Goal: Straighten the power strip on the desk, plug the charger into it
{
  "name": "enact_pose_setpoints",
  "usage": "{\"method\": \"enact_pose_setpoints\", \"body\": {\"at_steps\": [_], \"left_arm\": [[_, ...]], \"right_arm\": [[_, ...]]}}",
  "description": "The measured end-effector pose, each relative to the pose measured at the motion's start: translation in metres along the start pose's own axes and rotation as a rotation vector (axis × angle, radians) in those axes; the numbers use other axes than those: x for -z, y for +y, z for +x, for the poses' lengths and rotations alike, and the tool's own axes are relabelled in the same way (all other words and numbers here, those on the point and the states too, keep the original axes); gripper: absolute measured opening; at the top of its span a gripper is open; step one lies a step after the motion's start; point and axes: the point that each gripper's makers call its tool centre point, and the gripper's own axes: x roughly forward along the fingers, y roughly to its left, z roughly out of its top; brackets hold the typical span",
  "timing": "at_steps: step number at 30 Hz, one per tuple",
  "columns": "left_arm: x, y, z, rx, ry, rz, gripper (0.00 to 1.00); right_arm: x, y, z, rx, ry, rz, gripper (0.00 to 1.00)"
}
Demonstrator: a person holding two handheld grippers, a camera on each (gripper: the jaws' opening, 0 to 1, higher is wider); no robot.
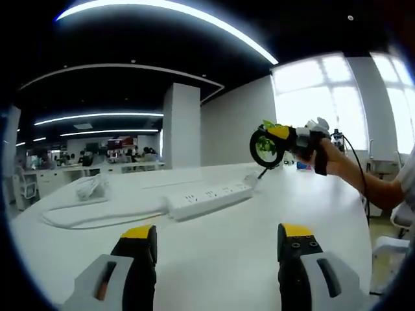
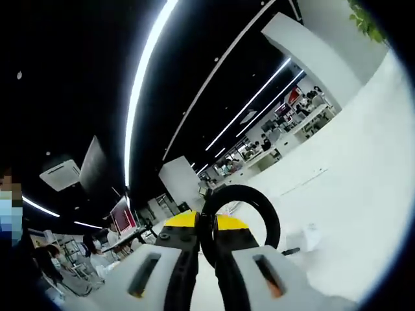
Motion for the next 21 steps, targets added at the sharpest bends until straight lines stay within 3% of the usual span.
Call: {"method": "enact_pose_setpoints", "body": {"at_steps": [21], "left_arm": [[0.002, -0.002, 0.001, 0.002, 0.012, 0.013, 0.77]], "right_arm": [[-0.015, 0.038, 0.015, -0.064, -0.097, -0.063, 0.05]]}}
